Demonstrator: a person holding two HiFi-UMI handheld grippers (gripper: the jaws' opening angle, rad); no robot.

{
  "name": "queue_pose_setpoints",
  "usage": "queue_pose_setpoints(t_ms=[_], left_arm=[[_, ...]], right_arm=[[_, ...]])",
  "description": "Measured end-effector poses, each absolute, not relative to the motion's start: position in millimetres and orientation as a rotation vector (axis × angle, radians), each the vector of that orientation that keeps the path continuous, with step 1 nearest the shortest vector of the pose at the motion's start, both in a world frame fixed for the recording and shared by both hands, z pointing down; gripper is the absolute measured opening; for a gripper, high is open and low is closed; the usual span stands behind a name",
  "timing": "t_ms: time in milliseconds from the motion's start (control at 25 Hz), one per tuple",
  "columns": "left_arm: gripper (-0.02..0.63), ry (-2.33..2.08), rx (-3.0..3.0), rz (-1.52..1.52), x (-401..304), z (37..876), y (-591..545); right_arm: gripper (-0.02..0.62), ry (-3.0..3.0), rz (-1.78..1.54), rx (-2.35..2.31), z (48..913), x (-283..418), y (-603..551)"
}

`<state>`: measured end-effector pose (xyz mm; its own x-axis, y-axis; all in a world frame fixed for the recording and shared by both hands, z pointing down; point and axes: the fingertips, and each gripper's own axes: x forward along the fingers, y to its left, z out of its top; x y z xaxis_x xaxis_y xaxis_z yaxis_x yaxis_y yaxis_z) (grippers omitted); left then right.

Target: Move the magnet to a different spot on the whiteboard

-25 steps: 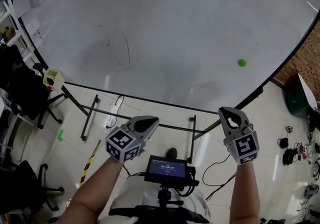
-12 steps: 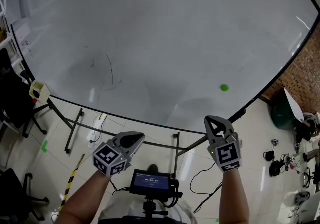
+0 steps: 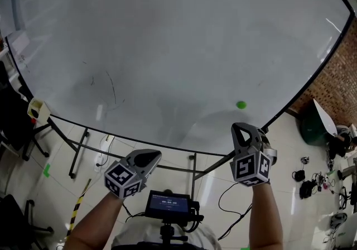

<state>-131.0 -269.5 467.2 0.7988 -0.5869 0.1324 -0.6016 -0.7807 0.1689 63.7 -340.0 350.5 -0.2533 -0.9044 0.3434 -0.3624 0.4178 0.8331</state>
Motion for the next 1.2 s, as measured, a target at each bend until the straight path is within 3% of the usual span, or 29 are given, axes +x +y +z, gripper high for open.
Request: queue_pose_setpoints(t_ms=[320, 1200], left_arm=[[0.032, -0.917, 2.773, 0.091, -118, 475, -284], [0.032, -0.938, 2.758, 0.07, -124, 470, -300]], right_arm=[[0.043, -1.49, -1.031, 0.934, 342, 76, -360], [0.173, -1.443, -1.135, 1.104, 310, 70, -381]])
